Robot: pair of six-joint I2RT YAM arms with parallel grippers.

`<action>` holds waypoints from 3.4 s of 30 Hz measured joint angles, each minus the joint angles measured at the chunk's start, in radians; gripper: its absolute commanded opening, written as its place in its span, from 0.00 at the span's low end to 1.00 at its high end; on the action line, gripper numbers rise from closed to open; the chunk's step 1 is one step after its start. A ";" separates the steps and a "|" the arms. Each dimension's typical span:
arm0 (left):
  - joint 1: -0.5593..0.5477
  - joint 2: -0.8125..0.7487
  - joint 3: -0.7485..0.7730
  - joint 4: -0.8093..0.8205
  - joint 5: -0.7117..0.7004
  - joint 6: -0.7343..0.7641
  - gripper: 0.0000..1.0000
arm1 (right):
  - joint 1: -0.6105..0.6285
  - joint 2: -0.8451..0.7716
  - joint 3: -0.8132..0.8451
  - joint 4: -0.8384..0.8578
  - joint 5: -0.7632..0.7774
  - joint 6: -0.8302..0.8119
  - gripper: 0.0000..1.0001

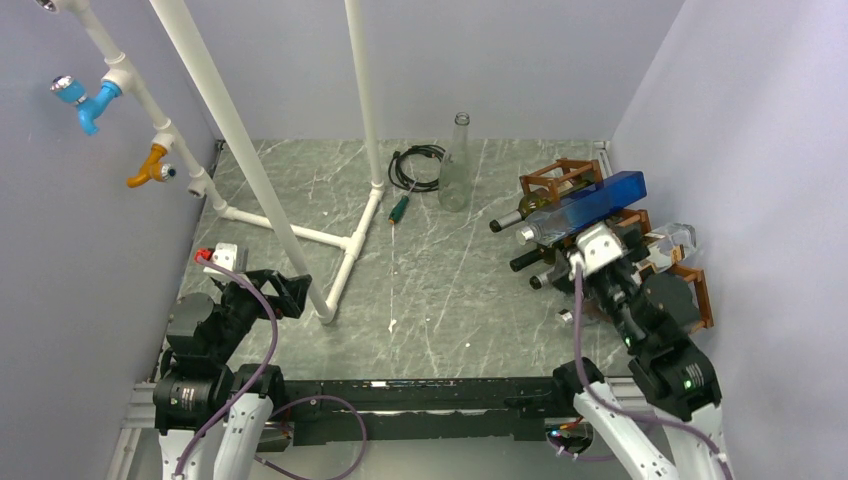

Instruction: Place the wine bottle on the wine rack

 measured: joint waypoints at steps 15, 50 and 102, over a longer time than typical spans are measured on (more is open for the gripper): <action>0.003 -0.008 0.000 0.000 0.000 0.000 0.98 | 0.001 0.445 0.237 -0.100 0.558 0.635 0.53; -0.002 -0.029 0.000 0.000 0.000 0.000 0.98 | -0.050 0.542 -0.046 0.033 0.732 0.514 0.47; -0.013 -0.041 0.000 0.000 0.000 0.000 0.98 | -0.072 0.780 -0.034 0.377 0.723 0.478 0.06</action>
